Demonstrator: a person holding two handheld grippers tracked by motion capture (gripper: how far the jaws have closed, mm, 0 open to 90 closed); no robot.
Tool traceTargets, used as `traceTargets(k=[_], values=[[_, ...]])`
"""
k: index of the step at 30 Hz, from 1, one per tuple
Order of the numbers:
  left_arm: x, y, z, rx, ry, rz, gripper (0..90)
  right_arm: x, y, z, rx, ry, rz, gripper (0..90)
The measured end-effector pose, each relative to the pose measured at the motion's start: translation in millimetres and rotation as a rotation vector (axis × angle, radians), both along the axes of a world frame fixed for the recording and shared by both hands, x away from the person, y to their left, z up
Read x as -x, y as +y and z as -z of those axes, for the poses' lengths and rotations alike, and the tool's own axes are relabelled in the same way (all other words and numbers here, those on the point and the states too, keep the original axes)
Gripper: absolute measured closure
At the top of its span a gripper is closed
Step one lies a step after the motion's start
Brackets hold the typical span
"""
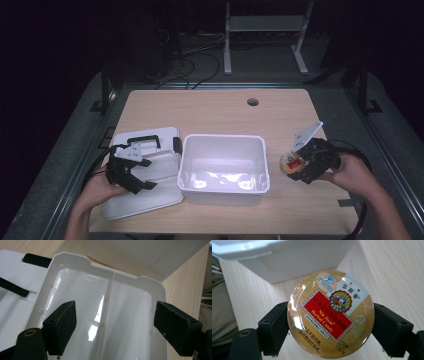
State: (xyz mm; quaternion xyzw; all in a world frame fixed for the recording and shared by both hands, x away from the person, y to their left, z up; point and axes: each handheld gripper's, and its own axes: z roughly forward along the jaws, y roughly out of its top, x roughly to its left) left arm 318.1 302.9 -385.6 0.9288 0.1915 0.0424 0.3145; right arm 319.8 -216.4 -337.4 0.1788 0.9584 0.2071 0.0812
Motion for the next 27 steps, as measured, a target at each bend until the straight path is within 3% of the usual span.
traceTargets(k=[17, 27], values=[[-0.5, -1.4, -0.2, 0.004, -0.001, -0.006, 14.2, 3.0, 16.7, -29.9, -0.015, -0.028, -0.048, 19.8], [-2.6, -0.5, 0.4, -0.001, -0.008, -0.005, 13.1, 0.9, 46.3, -47.2, -0.026, -0.035, -0.109, 19.8]])
